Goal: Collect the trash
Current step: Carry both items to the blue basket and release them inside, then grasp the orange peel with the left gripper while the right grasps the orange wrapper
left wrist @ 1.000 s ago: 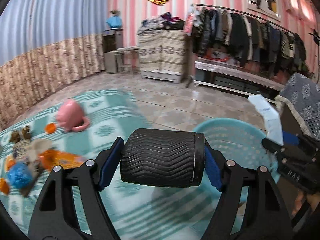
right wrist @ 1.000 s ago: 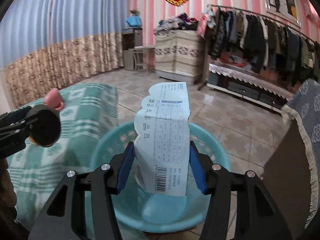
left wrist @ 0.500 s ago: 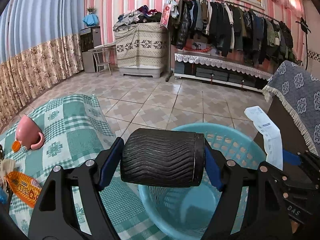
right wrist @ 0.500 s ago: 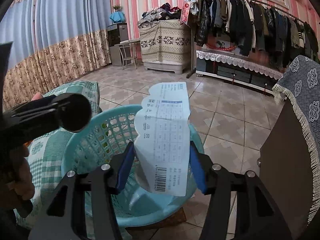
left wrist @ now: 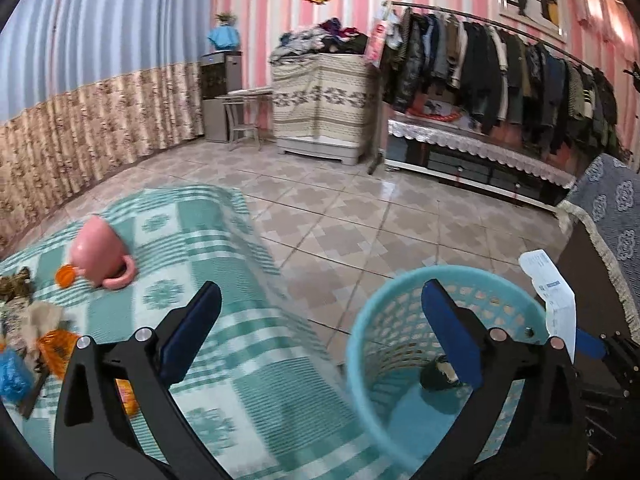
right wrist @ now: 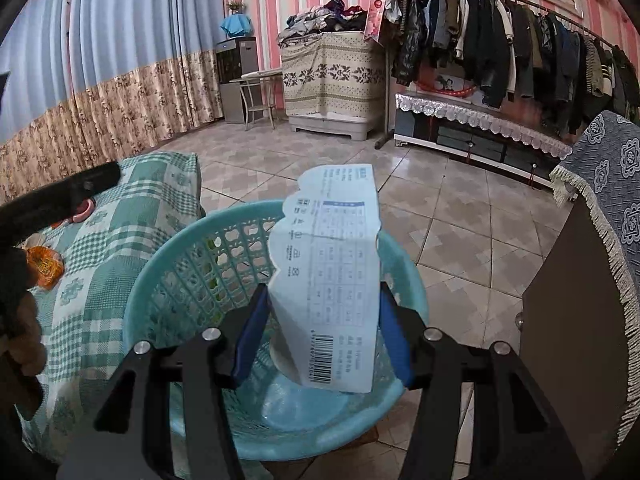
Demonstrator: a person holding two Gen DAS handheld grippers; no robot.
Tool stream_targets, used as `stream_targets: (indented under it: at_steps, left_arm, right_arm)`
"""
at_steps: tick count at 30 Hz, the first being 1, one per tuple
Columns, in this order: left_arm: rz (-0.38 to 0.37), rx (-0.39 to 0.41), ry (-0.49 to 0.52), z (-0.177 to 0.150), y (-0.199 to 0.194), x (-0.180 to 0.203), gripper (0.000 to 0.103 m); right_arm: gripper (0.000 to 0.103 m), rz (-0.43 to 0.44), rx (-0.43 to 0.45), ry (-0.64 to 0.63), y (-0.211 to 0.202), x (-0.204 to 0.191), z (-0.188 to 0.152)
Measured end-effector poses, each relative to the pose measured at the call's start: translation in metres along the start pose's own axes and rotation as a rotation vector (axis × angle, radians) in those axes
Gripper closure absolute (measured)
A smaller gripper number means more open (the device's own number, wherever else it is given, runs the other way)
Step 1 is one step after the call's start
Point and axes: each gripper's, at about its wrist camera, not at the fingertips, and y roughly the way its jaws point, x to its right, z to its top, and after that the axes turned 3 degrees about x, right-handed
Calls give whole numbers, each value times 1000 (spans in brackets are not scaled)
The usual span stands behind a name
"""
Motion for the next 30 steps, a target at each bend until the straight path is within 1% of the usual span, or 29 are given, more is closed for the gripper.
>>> stream_targets:
  at_steps: [4,10,12,13,14,16,17,19,21,24,27,30]
  left_arm:
    - [40,7,-26,-3,-17,-24,5]
    - [126,7,-41,-15,-47,-62,5]
    - [145,10,-65,-18,-59,-80,5]
    - [154,11,-79,-20,-64,-90,5]
    - [166,14,-93,-21,-70,-99,5]
    - [185,18,-114,-25,-79,-114,5]
    - [203,21,-125,-28,-86,-124,5]
    - [235,27,-133,-33,-96,-137,5]
    - [267,26,-141,-38,-107,-152,5]
    - [309,26,-163,-44,-124,-176,5]
    - [333,26,-188,-53,-140,-201,5]
    - [393,36,-199,-64,-159,-224,5]
  right_arm:
    - [50,7,-20,-14,14,-16,-2]
    - [49,-8,-28,-7,32,-25,0]
    - [38,-17,-31,-16,34,-28,1]
    - [27,-29,-20,-24,33,-31,2]
    - [22,-38,-13,-28,32,-33,2]
    - [19,-55,-3,-31,28,-37,3]
    - [15,-57,-1,-25,26,-40,3]
    - [11,-60,11,-13,20,-45,3]
    - [11,-50,23,-11,15,-53,3]
    - [11,-21,37,-35,7,-77,3]
    - [11,20,56,-69,0,-108,5]
    - [11,65,59,-108,-3,-141,4]
